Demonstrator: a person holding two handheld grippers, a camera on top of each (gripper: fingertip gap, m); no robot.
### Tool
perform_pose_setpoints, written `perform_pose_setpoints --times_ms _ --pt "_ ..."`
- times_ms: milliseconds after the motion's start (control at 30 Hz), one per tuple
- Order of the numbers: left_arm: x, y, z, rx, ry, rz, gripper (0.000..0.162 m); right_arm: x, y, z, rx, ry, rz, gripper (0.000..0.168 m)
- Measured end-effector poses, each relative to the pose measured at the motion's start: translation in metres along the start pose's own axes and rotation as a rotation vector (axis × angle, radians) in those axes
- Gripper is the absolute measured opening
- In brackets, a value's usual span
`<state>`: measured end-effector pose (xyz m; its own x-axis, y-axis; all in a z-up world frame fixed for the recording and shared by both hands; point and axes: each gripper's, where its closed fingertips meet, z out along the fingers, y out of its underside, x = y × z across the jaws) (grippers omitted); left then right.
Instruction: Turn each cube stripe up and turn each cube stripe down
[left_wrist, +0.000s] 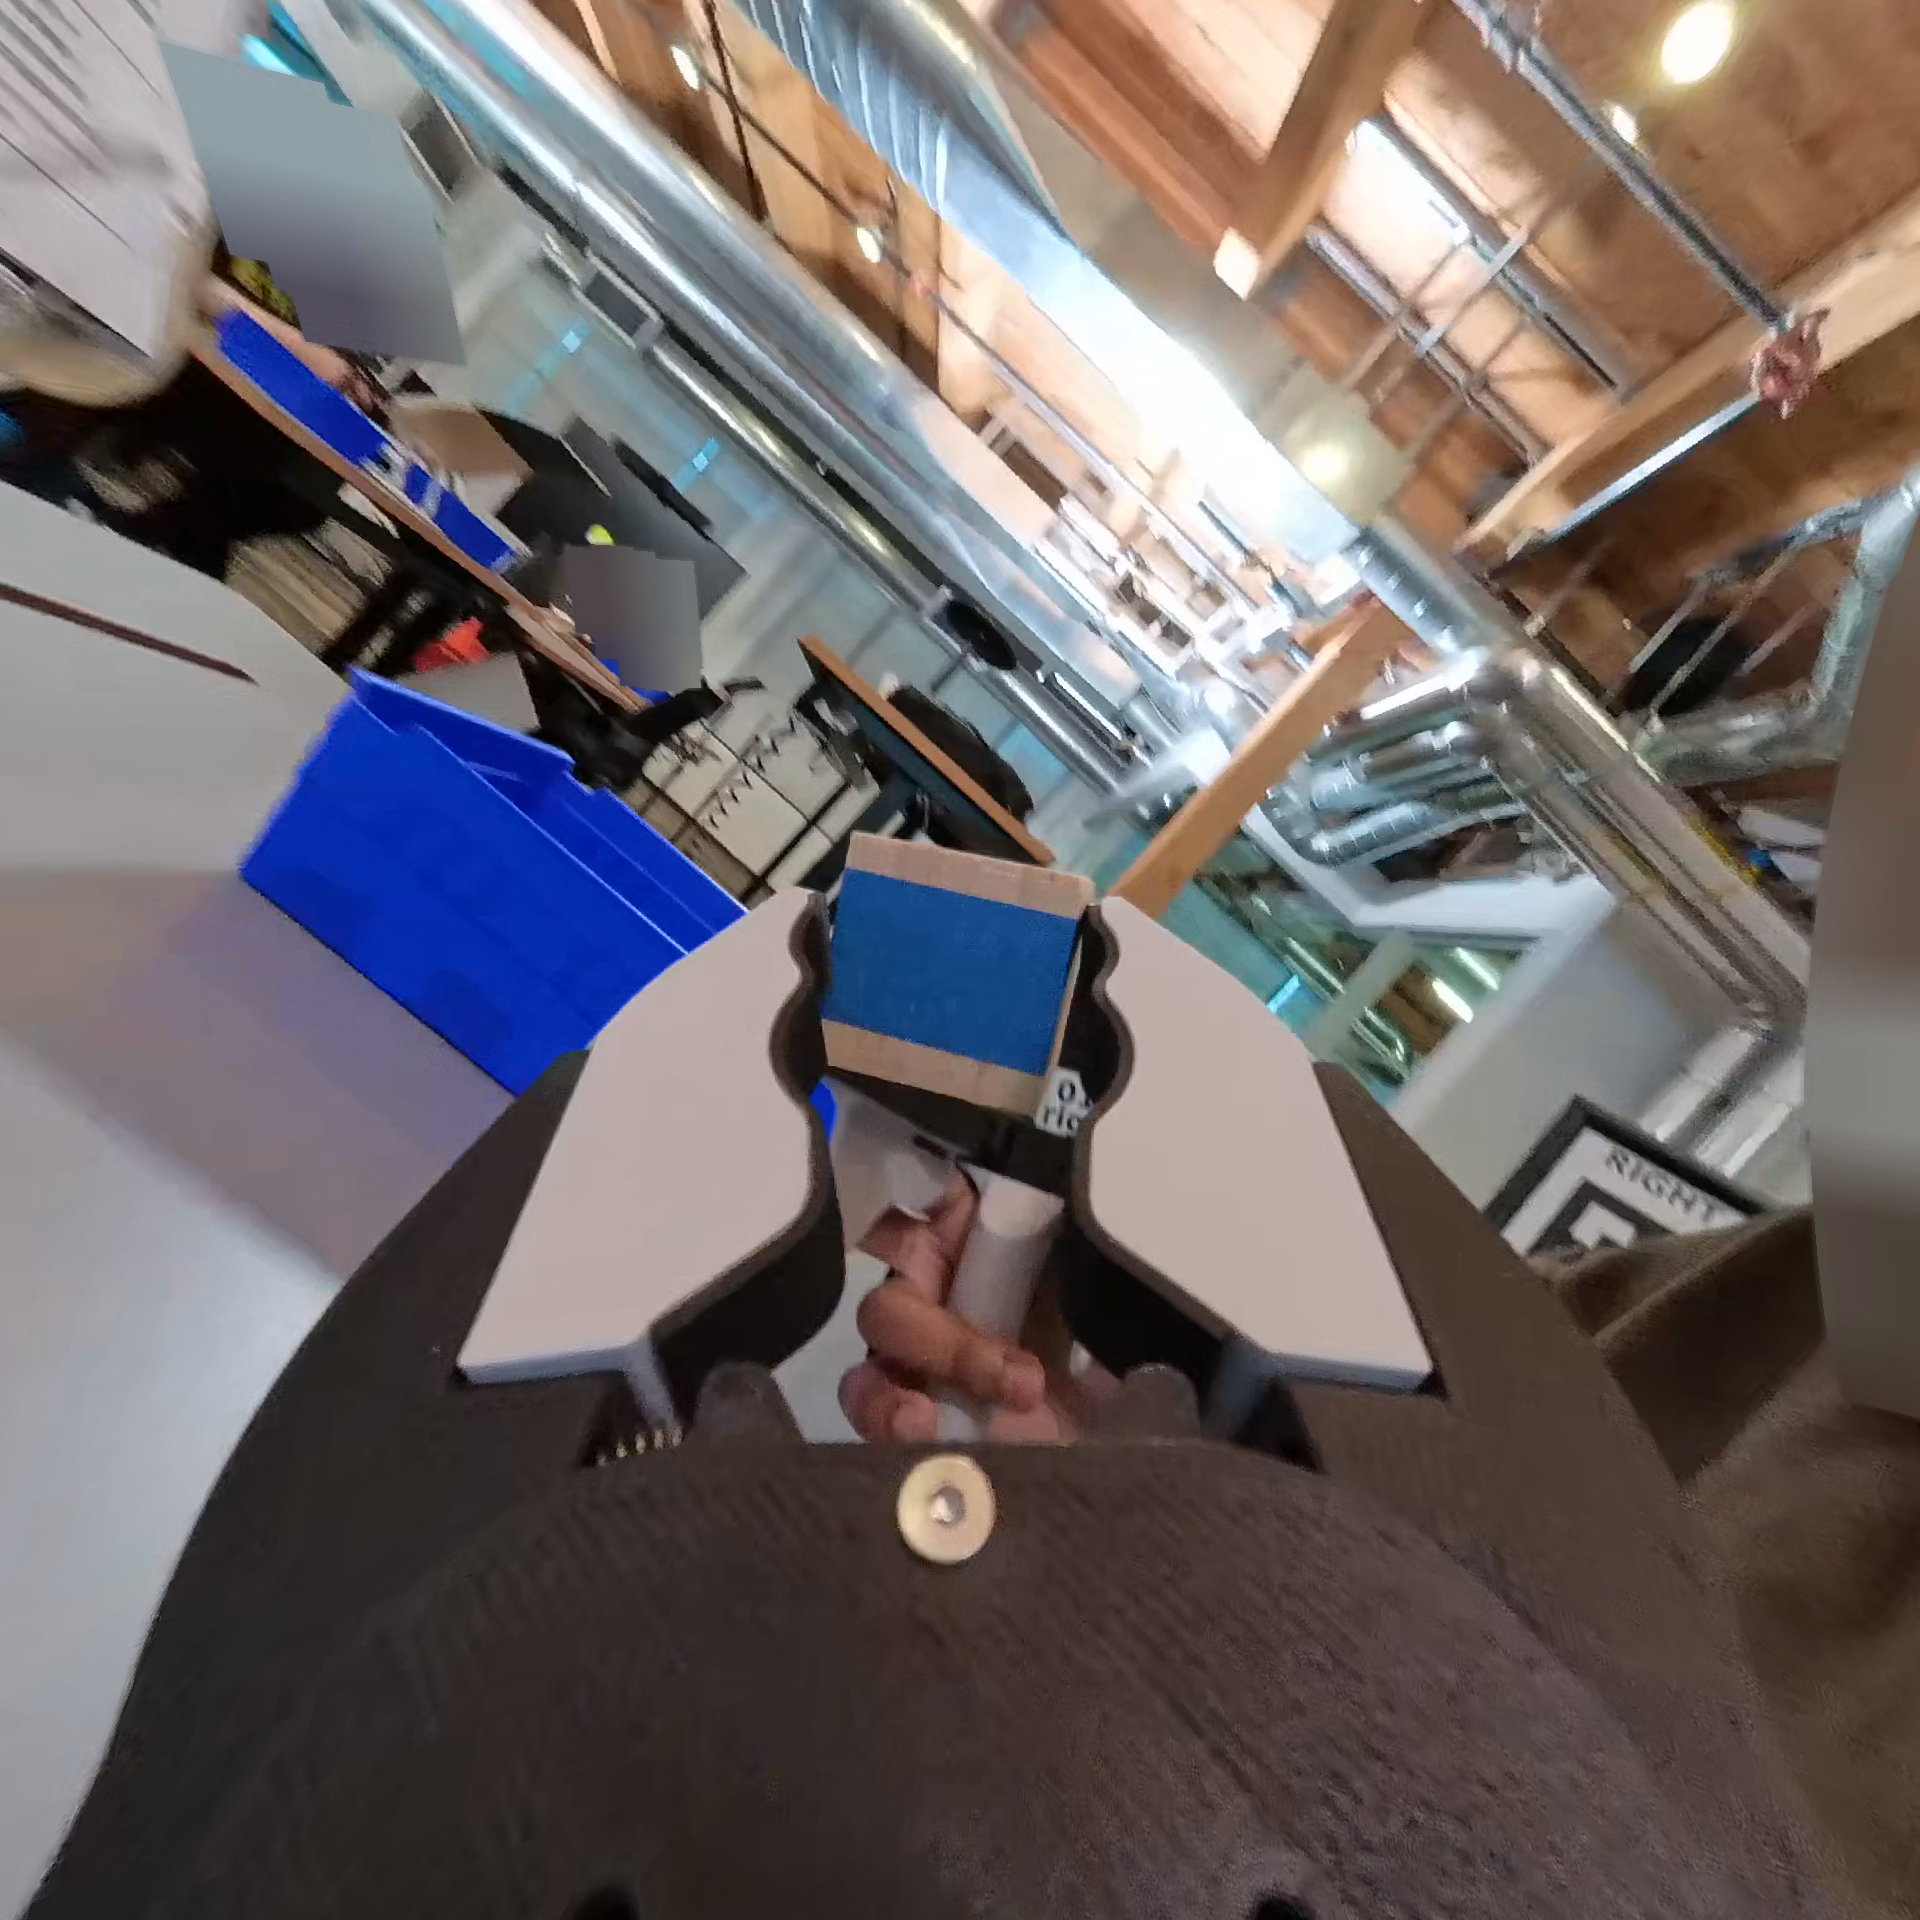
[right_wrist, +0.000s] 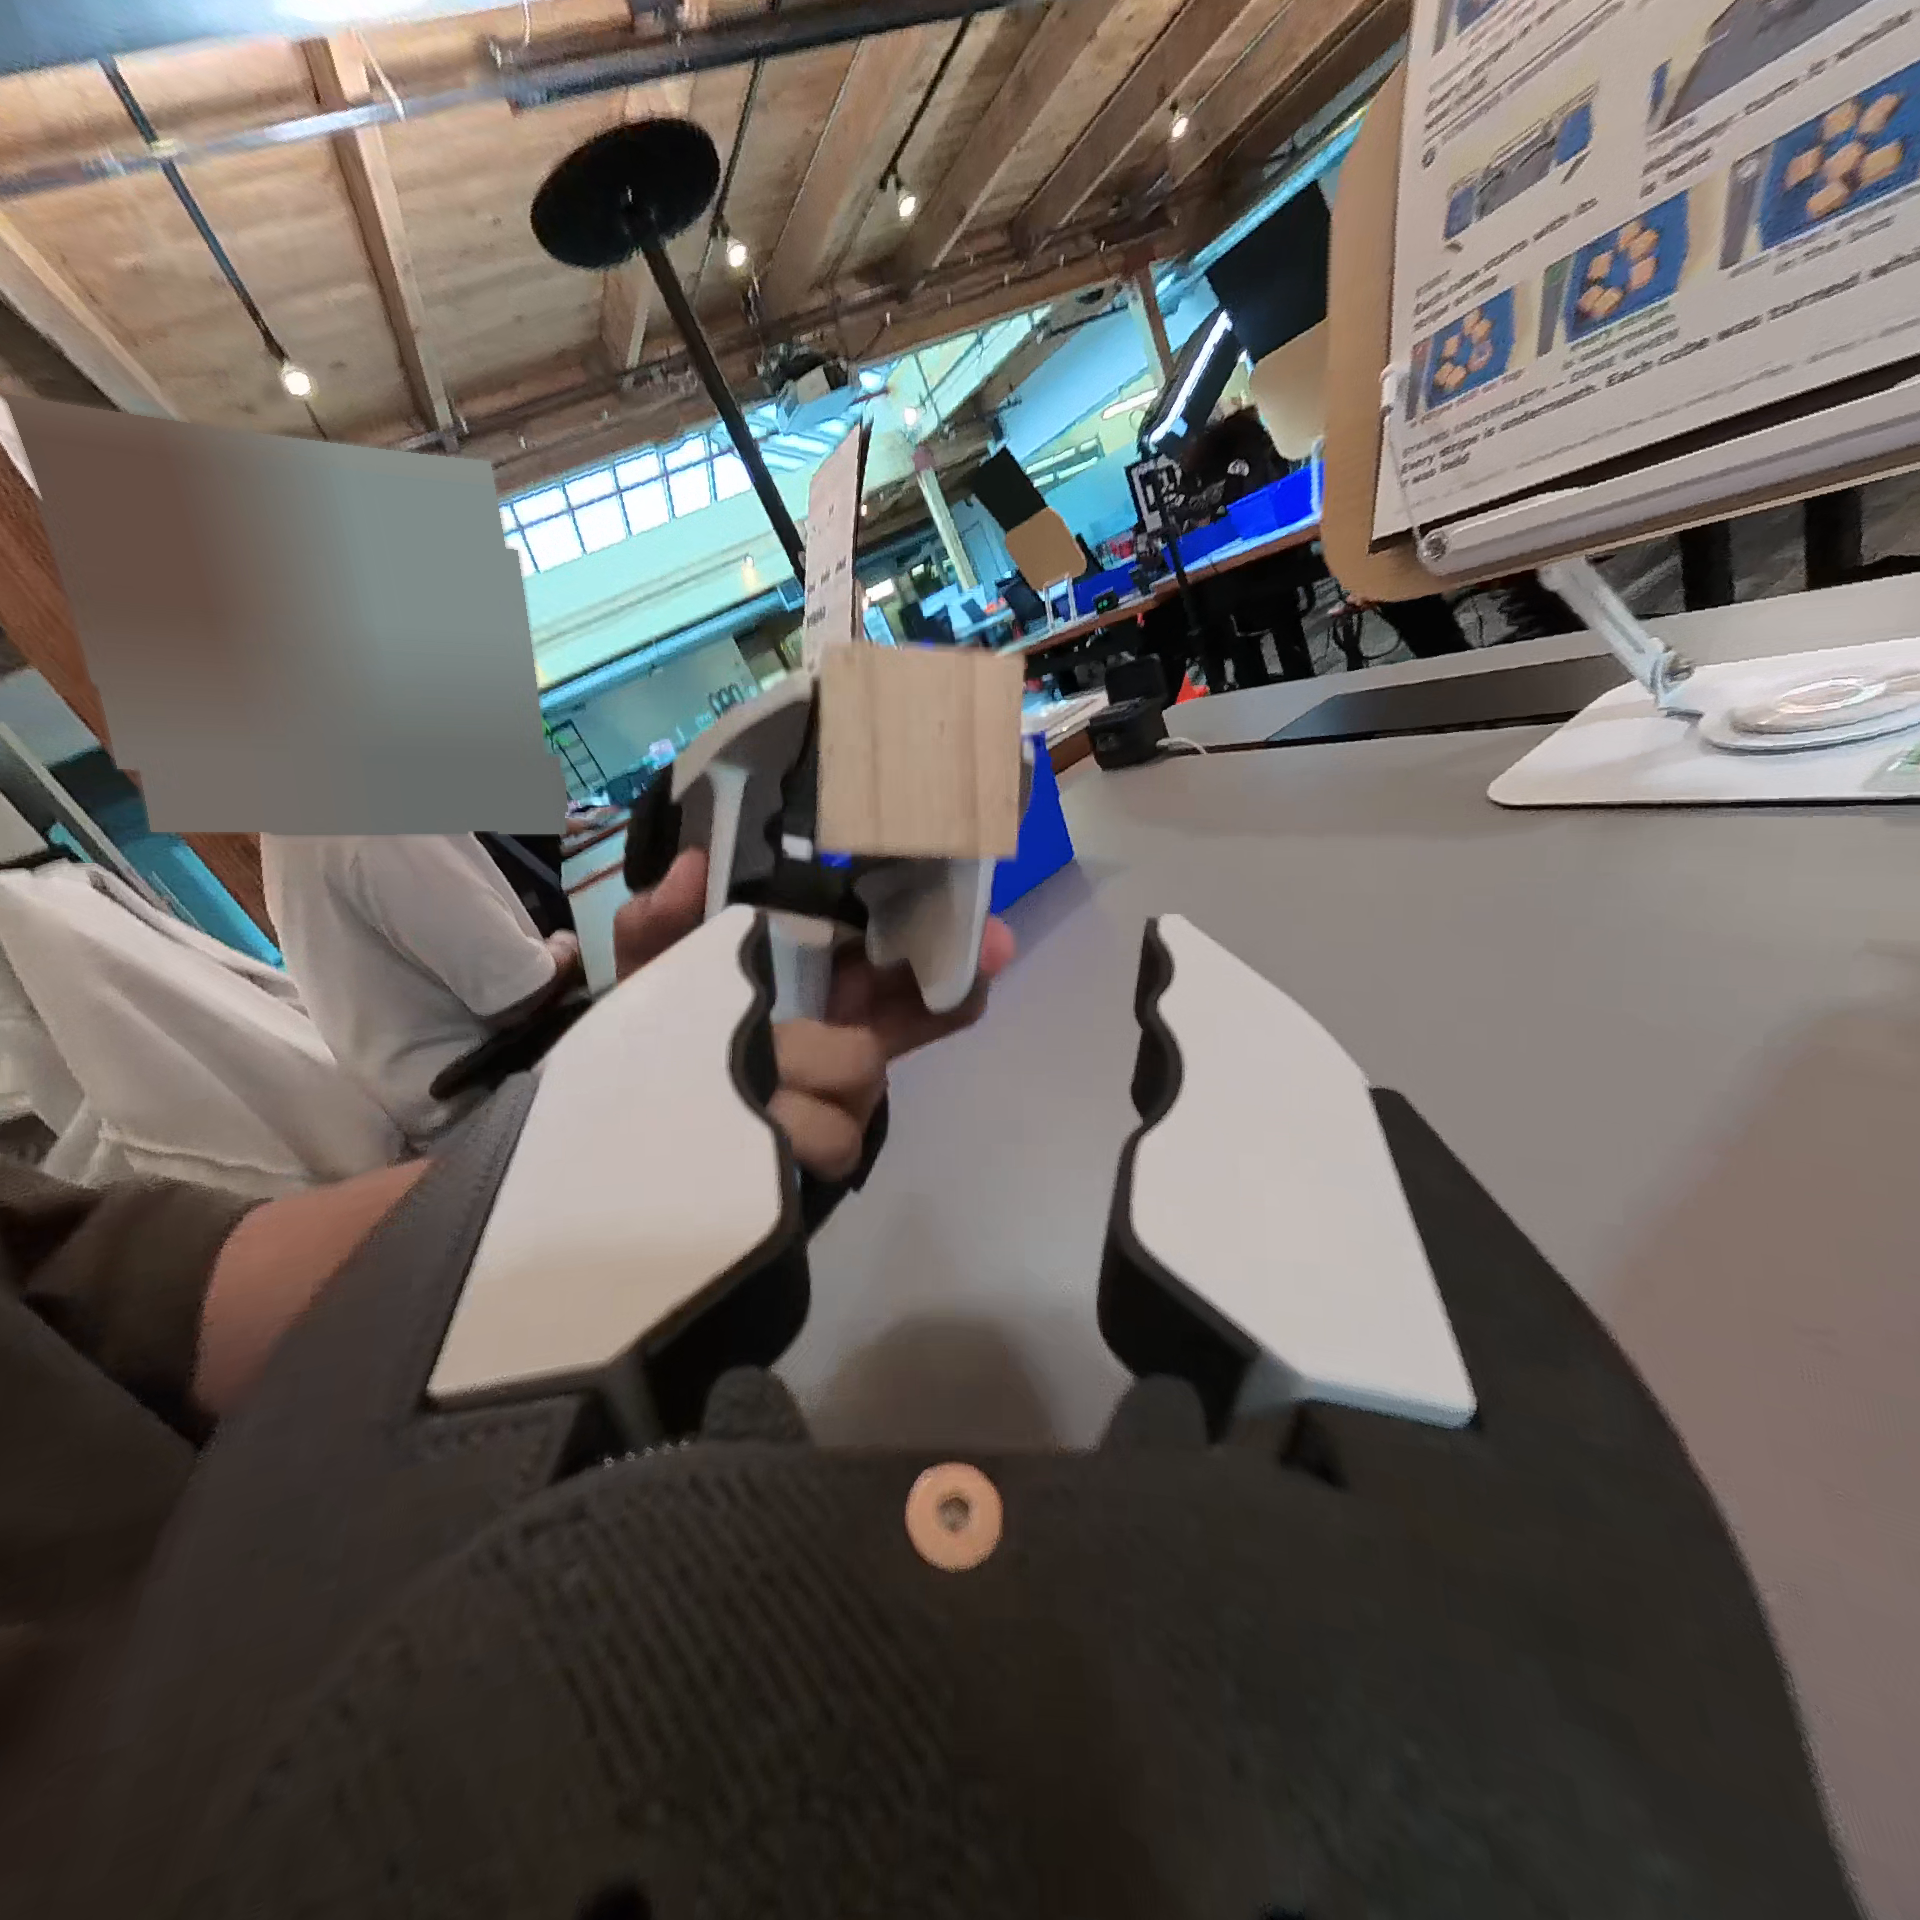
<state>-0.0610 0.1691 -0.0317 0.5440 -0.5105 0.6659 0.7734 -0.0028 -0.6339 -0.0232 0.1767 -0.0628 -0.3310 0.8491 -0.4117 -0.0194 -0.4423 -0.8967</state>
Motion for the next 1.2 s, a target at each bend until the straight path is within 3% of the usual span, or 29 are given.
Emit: perform_pose_setpoints --times_ms 133,200,333,500,633,733,900,1033,1200 --pt "0.011 0.031 0.019 -0.091 0.076 -0.01 0.046 -0.001 -0.008 -0.009 0.037 -0.029 0.057 0.061" --pt "0.013 0.041 0.028 -0.115 0.091 -0.029 0.047 -0.009 -0.01 -0.011 0.023 -0.098 0.063 0.043" --pt "0.01 0.044 0.03 -0.116 0.122 -0.061 0.047 -0.005 -0.013 -0.015 -0.002 -0.064 0.035 0.043" --pt "-0.013 0.028 0.02 -0.071 0.078 -0.059 0.047 0.02 -0.054 -0.032 0.02 0.098 0.038 0.043" --pt "-0.03 0.028 0.012 -0.117 0.023 -0.01 0.048 0.077 -0.105 -0.081 0.055 0.358 -0.05 0.043" --pt "-0.035 0.032 0.009 -0.153 -0.016 0.028 0.051 0.129 -0.123 -0.125 0.024 0.558 -0.061 0.043" --pt "-0.037 0.042 0.001 -0.184 -0.058 0.029 0.057 0.202 -0.082 -0.17 -0.312 0.85 0.043 0.043" --pt "-0.036 0.043 -0.012 -0.198 -0.097 0.067 0.056 0.238 -0.058 -0.191 -0.542 1.012 -0.009 0.043" --pt "-0.04 0.032 -0.035 -0.17 -0.165 0.121 0.055 0.259 -0.034 -0.204 -0.703 1.036 0.053 0.044"
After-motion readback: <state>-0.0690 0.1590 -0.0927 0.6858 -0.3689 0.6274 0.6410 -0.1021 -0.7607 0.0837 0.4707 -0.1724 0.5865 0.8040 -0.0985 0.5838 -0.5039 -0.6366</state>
